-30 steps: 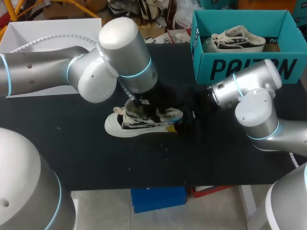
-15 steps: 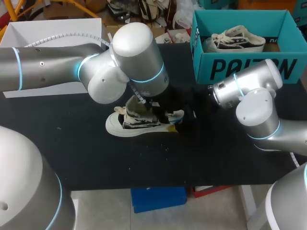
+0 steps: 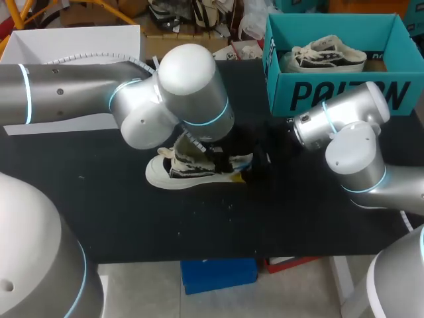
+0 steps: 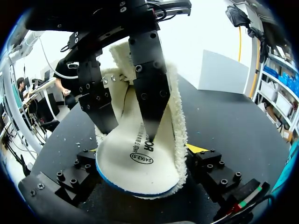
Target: Take the shoe out of the shoebox, open the shoe tongue, remove and reinsert the insole, then place the shoe into the shoebox
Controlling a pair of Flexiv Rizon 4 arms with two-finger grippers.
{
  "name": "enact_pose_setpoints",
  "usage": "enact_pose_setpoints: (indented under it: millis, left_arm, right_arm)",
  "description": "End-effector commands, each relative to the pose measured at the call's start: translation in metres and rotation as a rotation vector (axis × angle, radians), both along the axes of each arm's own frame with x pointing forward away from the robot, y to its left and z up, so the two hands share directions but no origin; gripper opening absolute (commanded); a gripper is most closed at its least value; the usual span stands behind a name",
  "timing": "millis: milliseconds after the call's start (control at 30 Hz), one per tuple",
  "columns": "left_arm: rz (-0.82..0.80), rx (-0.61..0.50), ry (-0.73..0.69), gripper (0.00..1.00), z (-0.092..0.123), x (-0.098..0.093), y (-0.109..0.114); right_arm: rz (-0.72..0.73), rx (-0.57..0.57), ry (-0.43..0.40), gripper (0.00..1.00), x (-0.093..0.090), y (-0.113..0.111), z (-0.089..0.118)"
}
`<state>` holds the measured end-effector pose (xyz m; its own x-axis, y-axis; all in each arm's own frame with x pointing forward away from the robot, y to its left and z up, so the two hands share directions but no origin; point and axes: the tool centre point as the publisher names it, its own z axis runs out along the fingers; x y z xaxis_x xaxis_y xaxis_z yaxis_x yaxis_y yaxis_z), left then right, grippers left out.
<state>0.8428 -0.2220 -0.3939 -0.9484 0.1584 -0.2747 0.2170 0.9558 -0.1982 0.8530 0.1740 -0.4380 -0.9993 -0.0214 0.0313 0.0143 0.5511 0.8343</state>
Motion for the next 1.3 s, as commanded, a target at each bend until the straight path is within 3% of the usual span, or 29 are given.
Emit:
enact_pose_setpoints:
  millis: [33, 100, 200, 233, 267, 300, 767, 1300]
  left_arm:
    - [0.037, -0.008, -0.048, 0.44, -0.007, -0.002, -0.004]
    - [0.056, -0.014, -0.067, 0.42, -0.007, -0.004, -0.004]
    - [0.084, -0.012, -0.088, 0.31, -0.006, -0.005, -0.004]
    - [0.091, -0.016, -0.091, 0.21, -0.006, -0.005, -0.003]
    - [0.101, -0.021, -0.094, 0.02, -0.006, -0.004, -0.002]
    - [0.111, -0.024, -0.101, 0.00, -0.006, -0.004, -0.001]
    - [0.175, -0.058, -0.091, 0.00, -0.001, 0.003, 0.005]
    - [0.046, -0.165, 0.009, 0.00, 0.027, -0.019, 0.017]
  right_arm:
    - [-0.001, -0.002, 0.001, 0.00, 0.000, 0.002, -0.001]
    - [-0.001, -0.002, 0.001, 0.00, 0.000, 0.002, -0.001]
    - [-0.001, -0.002, 0.001, 0.00, 0.000, 0.002, -0.001]
    - [-0.001, -0.002, 0.001, 0.00, 0.000, 0.002, -0.001]
    - [-0.001, -0.002, 0.001, 0.00, 0.000, 0.002, -0.001]
    - [-0.001, -0.002, 0.001, 0.00, 0.000, 0.002, -0.001]
    - [-0.001, -0.002, 0.001, 0.00, 0.000, 0.002, -0.001]
    - [-0.001, -0.002, 0.001, 0.00, 0.000, 0.002, -0.001]
